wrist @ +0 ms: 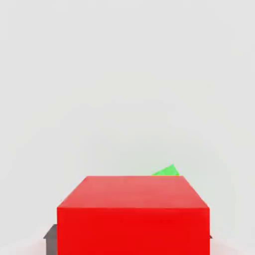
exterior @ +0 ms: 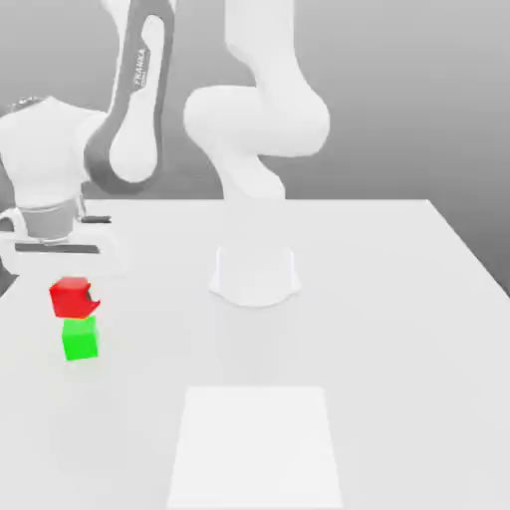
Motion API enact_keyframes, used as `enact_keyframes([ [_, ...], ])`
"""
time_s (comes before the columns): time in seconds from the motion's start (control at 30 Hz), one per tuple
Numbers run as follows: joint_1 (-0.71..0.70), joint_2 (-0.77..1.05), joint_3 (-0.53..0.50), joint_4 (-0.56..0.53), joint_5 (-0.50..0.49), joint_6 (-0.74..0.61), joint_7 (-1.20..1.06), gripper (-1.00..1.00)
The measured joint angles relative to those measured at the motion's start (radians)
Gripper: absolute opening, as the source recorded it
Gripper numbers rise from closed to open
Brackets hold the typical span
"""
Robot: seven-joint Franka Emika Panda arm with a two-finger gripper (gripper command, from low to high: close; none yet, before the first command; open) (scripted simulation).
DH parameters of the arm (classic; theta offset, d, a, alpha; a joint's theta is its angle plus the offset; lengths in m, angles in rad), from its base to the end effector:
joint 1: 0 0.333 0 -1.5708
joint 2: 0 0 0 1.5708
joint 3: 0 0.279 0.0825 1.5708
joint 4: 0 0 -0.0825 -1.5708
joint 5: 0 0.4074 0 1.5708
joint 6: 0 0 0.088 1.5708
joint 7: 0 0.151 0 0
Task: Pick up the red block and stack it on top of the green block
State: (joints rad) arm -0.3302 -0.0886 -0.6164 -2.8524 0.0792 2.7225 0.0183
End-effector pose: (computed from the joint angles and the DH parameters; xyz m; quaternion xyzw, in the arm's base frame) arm 0.2205 -0.2879 0.1097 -0.8680 0.4940 0.0084 0.0496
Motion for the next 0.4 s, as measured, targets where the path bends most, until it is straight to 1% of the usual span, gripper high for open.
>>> enact_keyframes([
  [0.23,0.028,0.087,0.0,-0.002,0.121,0.09,-0.085,-1.0],
  [0.4,0.029,0.145,0.0,-0.015,0.147,0.174,-0.102,-1.0],
])
